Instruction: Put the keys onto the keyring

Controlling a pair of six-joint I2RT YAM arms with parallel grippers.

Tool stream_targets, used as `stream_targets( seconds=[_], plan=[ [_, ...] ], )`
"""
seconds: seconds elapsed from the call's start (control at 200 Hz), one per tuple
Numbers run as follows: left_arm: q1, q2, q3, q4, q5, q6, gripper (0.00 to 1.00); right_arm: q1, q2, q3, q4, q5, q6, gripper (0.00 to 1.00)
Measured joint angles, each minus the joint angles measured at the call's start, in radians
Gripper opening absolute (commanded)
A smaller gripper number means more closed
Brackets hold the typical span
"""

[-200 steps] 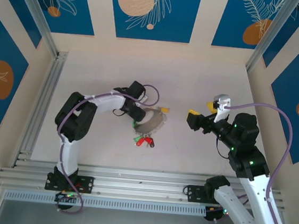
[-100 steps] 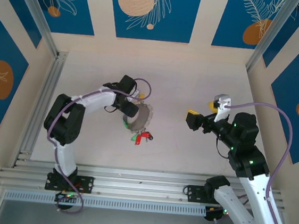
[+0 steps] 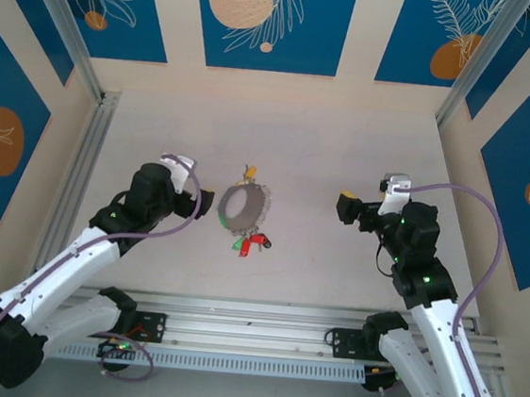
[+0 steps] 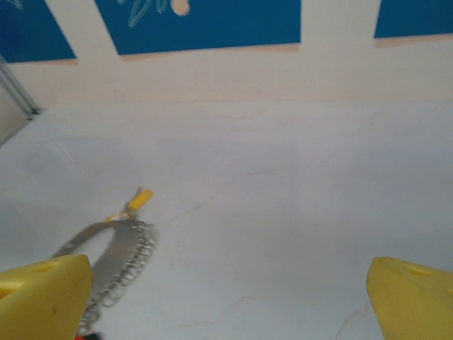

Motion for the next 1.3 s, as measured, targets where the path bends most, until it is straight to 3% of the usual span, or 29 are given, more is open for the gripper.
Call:
stream_targets(
  seconds=[0.3, 0.485, 0.65, 0.77, 0.905, 1.3],
  plan=[
    [0.113, 0.057, -0.261, 0.237, -0.218, -0.051, 1.00, -0.108, 0.184, -0.262, 0.360, -0.100, -0.094, 0.99],
    [0.155, 0.172, -0.261, 0.412, -0.314, -0.011, 1.00, -0.203, 0.388, -0.343, 0.631, -0.153, -0.100, 0.99],
    [0.224, 0.338, -0.272, 0.632, -0.369, 0.041, 1.00, -0.228, 0.605, -0.338, 0.826, -0.179, -0.100, 0.99],
    [0.276, 0.444, -0.321, 0.822, -0.346, 0.071, 1.00, -0.229, 0.732, -0.328, 0.943, -0.192, -0.098, 0.99],
    [0.315, 0.586, -0.354, 1.033, -0.223, 0.097, 1.00, -0.230, 0.871, -0.318, 1.051, -0.185, -0.089, 0.99],
    [0.357, 0.603, -0.366, 1.162, -0.093, 0.100, 1.00, -0.229, 0.902, -0.252, 1.039, -0.136, -0.077, 0.99]
  ],
)
